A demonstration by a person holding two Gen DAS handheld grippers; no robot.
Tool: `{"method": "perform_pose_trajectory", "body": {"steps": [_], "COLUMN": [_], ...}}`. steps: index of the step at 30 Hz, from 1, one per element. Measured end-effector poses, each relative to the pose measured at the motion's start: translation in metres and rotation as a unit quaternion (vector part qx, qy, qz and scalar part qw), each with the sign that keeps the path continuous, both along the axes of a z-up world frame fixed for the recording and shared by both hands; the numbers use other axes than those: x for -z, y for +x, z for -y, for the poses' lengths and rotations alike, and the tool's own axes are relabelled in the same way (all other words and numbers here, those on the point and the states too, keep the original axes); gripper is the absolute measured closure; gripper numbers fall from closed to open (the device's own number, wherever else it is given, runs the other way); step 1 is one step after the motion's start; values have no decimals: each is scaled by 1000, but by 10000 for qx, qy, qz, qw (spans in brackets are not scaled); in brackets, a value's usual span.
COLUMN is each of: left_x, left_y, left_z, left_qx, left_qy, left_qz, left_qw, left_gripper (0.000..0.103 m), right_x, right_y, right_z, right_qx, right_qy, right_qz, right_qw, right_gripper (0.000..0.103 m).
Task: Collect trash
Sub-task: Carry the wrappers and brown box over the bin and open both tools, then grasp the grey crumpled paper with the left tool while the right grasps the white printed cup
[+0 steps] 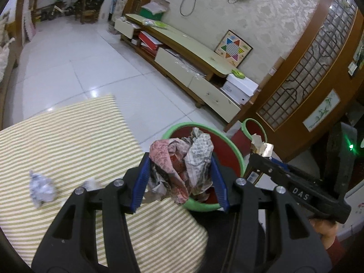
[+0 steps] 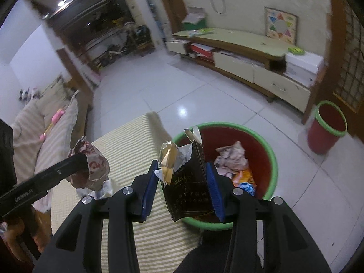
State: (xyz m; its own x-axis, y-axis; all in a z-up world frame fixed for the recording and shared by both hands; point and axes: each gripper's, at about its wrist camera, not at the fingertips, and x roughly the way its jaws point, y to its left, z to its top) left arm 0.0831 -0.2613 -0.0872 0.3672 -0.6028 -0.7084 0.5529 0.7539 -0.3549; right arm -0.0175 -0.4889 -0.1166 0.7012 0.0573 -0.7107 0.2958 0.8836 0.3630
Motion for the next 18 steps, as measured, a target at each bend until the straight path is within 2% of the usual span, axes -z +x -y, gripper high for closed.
{"method": "perform_pose_trajectory", "body": {"steps": [6,9,11,13,18], "left_x": [12,19,24,27,26], "left_y": [11,17,22,25,26], "left_z": [52,73,83,87,60], "left_qx": [355,484,536,548,399], "left_qy": [-73,-64,2,80,23], "left_qz": [-233,-255,-246,-264,-313], "left_qw": [9991,9985,9983,9981,9987], "left_gripper": [55,43,29,27,22], "right_x": [13,24,32,41,44], "right_y": [-3,3,7,11,9], "right_z": [31,40,47,52,48], "right_qx": [315,386,500,595,663], "right_qy": [12,-34,-57,-60,27], "right_qz": [-116,-276,-356,-458,-484], "right_qw": [9994,9989,9981,9972,9966], "right_gripper": [62,57,52,44,41]}}
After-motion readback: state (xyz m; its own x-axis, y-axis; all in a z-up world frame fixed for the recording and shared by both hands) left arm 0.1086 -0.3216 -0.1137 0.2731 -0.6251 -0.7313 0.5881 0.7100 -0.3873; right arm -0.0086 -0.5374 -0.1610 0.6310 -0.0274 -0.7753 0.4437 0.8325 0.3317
